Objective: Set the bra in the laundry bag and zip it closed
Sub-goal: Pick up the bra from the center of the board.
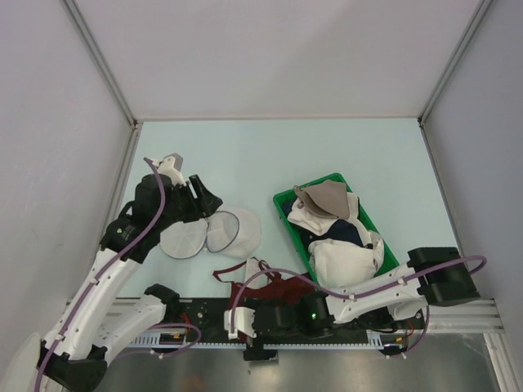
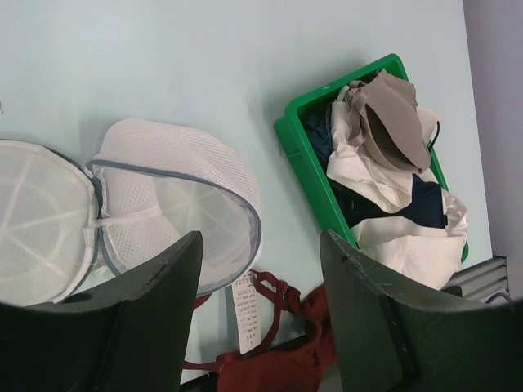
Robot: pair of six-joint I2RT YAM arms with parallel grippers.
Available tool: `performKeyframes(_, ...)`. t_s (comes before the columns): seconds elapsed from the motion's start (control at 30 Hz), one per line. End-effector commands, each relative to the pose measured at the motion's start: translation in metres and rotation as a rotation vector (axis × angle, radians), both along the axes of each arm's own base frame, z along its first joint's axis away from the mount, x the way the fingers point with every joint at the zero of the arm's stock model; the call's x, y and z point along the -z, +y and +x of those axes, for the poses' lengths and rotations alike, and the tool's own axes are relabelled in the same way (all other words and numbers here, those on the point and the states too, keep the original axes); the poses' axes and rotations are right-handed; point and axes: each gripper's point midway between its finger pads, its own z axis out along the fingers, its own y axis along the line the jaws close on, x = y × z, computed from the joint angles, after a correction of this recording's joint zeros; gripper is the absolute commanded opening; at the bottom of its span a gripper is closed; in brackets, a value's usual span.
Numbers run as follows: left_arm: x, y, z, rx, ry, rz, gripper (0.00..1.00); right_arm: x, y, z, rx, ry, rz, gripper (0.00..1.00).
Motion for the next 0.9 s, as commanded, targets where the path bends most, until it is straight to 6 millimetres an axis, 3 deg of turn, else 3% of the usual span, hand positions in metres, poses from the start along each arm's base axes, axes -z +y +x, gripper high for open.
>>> performKeyframes(0.0,-0.006,0.005,-0.004,0.002,-0.025,-0.011,0.64,-0.005,0.022,0.003,0.003,-0.161,0.045,1.00)
performKeyframes(0.1,-0.003,0.007,-0.003,0.002,-0.018,-0.009,0.65,0.004,0.025,0.009,0.053,-0.209,0.037,0.96)
performKeyframes(0.2,-0.004,0.007,-0.003,0.004,-0.015,-0.015,0.65,0.004,0.032,0.021,0.116,-0.255,0.062,0.80)
performKeyframes(0.27,-0.002,0.006,-0.002,0.007,-0.009,-0.016,0.65,0.003,0.033,0.026,0.137,-0.277,0.069,0.50)
performKeyframes(0.33,-0.004,0.006,-0.001,0.015,-0.012,-0.022,0.65,-0.004,0.034,0.028,0.142,-0.279,0.092,0.31)
performKeyframes(0.37,-0.004,0.006,0.000,0.017,-0.011,-0.018,0.65,-0.010,0.035,0.031,0.160,-0.285,0.105,0.04)
performKeyframes(0.4,-0.007,0.007,0.002,0.016,-0.021,-0.021,0.65,-0.017,0.036,0.031,0.166,-0.282,0.120,0.00)
performKeyframes(0.53,-0.020,-0.002,0.002,0.088,-0.050,-0.056,0.72,-0.071,0.037,0.045,0.237,-0.226,0.178,0.00)
performKeyframes(0.57,-0.028,-0.005,0.004,0.113,-0.085,-0.067,0.76,-0.102,0.039,0.046,0.243,-0.181,0.244,0.00)
performKeyframes(0.6,-0.034,-0.008,0.004,0.133,-0.107,-0.076,0.77,-0.122,0.037,0.049,0.267,-0.138,0.286,0.00)
performKeyframes(0.63,-0.040,-0.010,0.004,0.153,-0.129,-0.084,0.79,-0.137,0.034,0.066,0.310,-0.113,0.313,0.00)
performKeyframes(0.67,-0.050,-0.017,0.003,0.196,-0.165,-0.108,0.81,-0.172,0.028,0.067,0.297,-0.042,0.395,0.00)
performKeyframes(0.73,-0.067,-0.022,0.001,0.236,-0.221,-0.130,0.83,-0.198,0.017,0.083,0.348,0.051,0.443,0.00)
performKeyframes(0.77,-0.076,-0.025,-0.001,0.259,-0.250,-0.145,0.84,-0.227,0.005,0.104,0.377,0.101,0.511,0.00)
performKeyframes(0.83,-0.091,-0.028,-0.002,0.280,-0.290,-0.160,0.84,-0.243,-0.008,0.122,0.424,0.166,0.534,0.00)
performKeyframes(0.87,-0.095,-0.028,-0.002,0.285,-0.303,-0.162,0.82,-0.252,-0.017,0.145,0.461,0.181,0.552,0.00)
